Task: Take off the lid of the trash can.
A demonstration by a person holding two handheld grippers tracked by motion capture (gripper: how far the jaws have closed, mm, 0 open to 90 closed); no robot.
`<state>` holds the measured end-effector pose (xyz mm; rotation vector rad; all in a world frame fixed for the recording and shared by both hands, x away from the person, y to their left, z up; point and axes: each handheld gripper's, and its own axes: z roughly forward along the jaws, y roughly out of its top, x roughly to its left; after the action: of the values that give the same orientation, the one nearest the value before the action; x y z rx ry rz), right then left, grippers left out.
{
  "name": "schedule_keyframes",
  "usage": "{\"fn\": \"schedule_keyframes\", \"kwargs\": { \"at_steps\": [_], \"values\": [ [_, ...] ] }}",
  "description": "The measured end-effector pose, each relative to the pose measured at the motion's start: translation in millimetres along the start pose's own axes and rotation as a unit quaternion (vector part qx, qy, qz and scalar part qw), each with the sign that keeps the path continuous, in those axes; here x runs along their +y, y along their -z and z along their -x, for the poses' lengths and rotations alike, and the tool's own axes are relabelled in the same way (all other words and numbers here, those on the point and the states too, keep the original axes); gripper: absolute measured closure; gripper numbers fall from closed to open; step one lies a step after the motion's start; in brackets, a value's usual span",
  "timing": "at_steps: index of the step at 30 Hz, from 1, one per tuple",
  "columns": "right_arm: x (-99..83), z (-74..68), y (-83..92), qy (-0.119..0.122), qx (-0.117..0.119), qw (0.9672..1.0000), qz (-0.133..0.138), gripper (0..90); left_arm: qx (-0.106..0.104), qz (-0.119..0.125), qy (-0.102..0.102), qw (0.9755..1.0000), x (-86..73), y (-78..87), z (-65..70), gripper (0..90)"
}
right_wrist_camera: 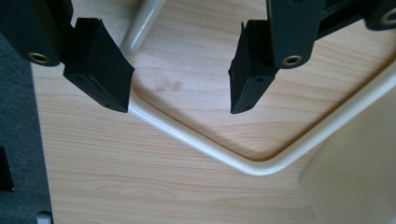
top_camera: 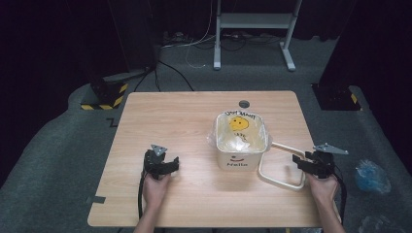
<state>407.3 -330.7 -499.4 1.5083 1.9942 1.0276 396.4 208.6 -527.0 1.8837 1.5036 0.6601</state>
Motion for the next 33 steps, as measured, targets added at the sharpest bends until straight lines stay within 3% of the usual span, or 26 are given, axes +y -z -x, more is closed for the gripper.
{"fn": "schedule_keyframes", "kwargs": {
  "at_steps": [6, 15, 19, 24, 28, 30, 33],
  "values": [
    [-8.0, -14.0, 2.9, -0.011, 0.015, 0.9997, 0.016, 39.4, 0.002, -0.001, 0.001, 1.0, 0.0, 0.2, 0.0, 21.4],
    [-19.0, -34.3, 4.3, 0.01, 0.004, 0.9998, 0.015, 39.5, 0.004, -0.001, 0.004, 1.0, 0.0, -0.1, 0.0, 20.5],
    [-18.8, -47.5, 1.8, 0.017, 0.012, 0.9995, 0.024, 39.4, 0.006, -0.001, 0.004, 1.0, -0.1, 0.1, 0.3, 20.5],
    [-21.1, -57.5, -4.1, 0.03, 0.008, 0.9994, 0.017, 39.0, 0.006, -0.001, 0.005, 1.0, -0.1, 0.1, 0.3, 20.5],
    [-25.5, -61.2, -10.2, 0.019, 0.005, 0.9997, 0.012, 38.8, 0.006, -0.001, 0.004, 1.0, -0.1, 0.1, 0.3, 20.5],
    [-26.6, -65.1, -12.3, 0.029, -0.011, 0.9995, 0.003, 38.8, 0.006, -0.001, 0.004, 1.0, -0.1, 0.1, 0.3, 20.5],
    [-26.2, -66.6, -14.2, 0.032, -0.012, 0.9994, -0.003, 37.7, 0.008, -0.002, 0.006, 0.9999, 0.0, -0.1, 0.4, 19.9]
  ]
}}
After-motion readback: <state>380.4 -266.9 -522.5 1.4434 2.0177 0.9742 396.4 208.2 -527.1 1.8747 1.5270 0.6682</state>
